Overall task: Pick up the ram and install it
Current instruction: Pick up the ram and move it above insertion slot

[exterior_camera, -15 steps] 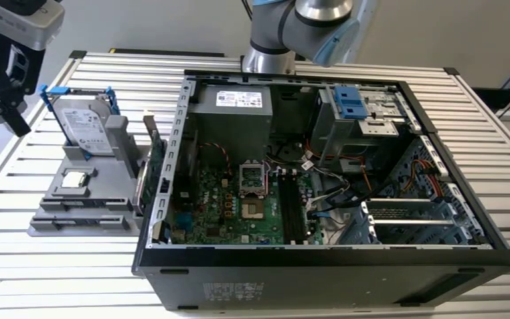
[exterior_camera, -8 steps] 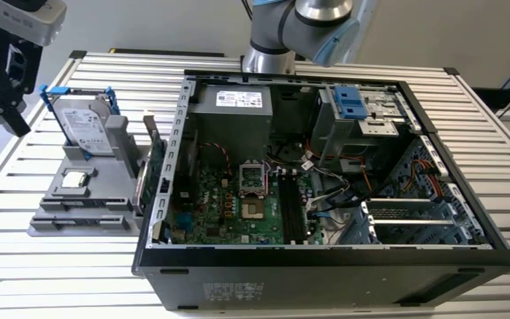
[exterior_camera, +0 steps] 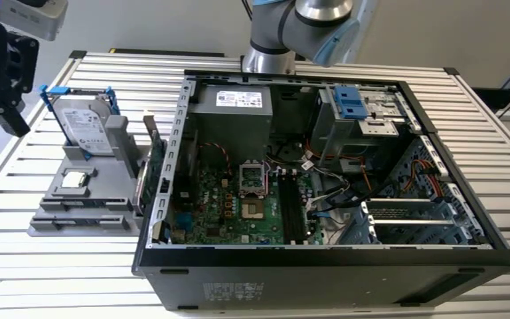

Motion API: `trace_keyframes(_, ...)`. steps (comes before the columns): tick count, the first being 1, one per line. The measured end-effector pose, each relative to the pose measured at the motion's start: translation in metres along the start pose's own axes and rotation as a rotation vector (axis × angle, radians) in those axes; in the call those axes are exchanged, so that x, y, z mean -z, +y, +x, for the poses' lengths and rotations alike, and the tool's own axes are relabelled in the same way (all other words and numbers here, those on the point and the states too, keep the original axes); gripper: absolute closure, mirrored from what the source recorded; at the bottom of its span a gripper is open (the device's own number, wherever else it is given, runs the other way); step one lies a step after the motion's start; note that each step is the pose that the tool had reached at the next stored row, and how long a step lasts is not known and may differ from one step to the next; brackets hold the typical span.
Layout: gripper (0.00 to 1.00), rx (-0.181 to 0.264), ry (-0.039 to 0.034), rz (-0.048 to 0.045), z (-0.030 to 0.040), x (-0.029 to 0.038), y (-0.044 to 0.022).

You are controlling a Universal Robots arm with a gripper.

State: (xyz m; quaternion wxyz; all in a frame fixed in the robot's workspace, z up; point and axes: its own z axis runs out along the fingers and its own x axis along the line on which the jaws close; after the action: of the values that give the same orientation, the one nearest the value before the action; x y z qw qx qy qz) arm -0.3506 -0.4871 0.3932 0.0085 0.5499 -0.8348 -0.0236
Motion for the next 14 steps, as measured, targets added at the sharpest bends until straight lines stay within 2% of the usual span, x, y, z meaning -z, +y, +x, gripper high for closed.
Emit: trace_keyframes(14,1.0,0.186,0.0091,-0.0022,0.0,0.0,-0.0001)
